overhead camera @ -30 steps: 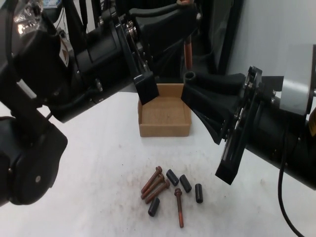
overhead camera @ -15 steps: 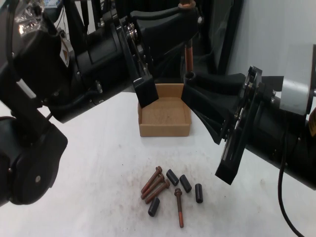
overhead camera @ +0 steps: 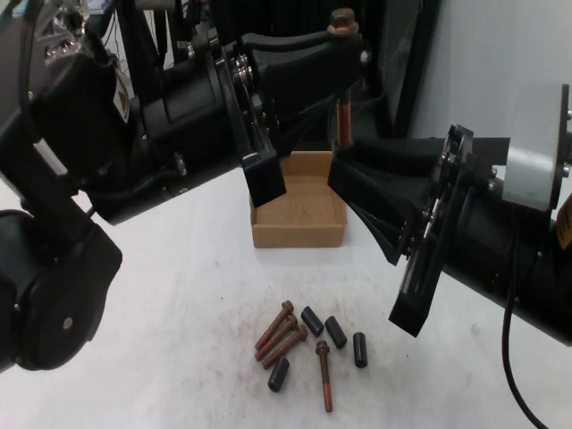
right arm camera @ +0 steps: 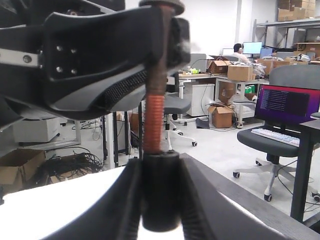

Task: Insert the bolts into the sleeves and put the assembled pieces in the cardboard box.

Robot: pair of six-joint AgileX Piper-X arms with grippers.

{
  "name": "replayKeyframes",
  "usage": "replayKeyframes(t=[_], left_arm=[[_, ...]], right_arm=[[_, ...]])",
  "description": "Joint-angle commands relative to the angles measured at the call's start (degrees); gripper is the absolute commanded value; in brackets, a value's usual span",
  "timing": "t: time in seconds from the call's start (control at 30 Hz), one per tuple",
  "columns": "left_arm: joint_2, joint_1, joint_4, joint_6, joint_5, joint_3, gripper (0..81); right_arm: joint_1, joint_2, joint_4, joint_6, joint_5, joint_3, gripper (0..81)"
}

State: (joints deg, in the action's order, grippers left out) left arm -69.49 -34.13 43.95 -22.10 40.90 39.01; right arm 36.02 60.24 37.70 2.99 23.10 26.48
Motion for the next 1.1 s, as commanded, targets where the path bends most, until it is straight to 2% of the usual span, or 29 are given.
replayKeyframes(t=[0.0, 0.57, 0.63, 0.77, 0.83, 0.87, 1.07], left_arm=[[0.3, -0.22, -0.87, 3.0, -2.44, 0.34, 0.4], [0.3, -0.06, -6.54, 3.0, -3.11, 0.3, 1.7], [0.3, -0.06, -8.87, 3.0, -2.74, 0.3, 7.9], [0.41, -0.06, -10.27, 2.49, -0.81, 0.3, 30.5], [0.58, -0.06, -10.27, 2.29, -0.81, 0.3, 38.7], [0.8, -0.06, -10.27, 2.29, -0.81, 0.3, 40.8], [3.02, -0.06, -8.94, 2.29, -1.33, 0.3, 41.0]], right_arm=[[-0.06, -0.46, 2.06, 0.03, -0.44, 0.41, 0.8], [-0.16, -0.46, 3.73, 0.03, -0.44, 0.6, 0.8], [-0.19, -0.46, 3.73, 0.03, -0.44, 0.6, 0.8], [-0.19, -0.46, 3.73, 0.03, -0.44, 0.6, 0.8], [-0.19, -0.46, 3.73, 0.03, -0.44, 0.6, 0.8], [-0.19, -0.46, 3.73, 0.03, -0.44, 0.6, 0.8], [-0.17, -0.46, 3.62, 0.03, -0.44, 0.6, 0.8]])
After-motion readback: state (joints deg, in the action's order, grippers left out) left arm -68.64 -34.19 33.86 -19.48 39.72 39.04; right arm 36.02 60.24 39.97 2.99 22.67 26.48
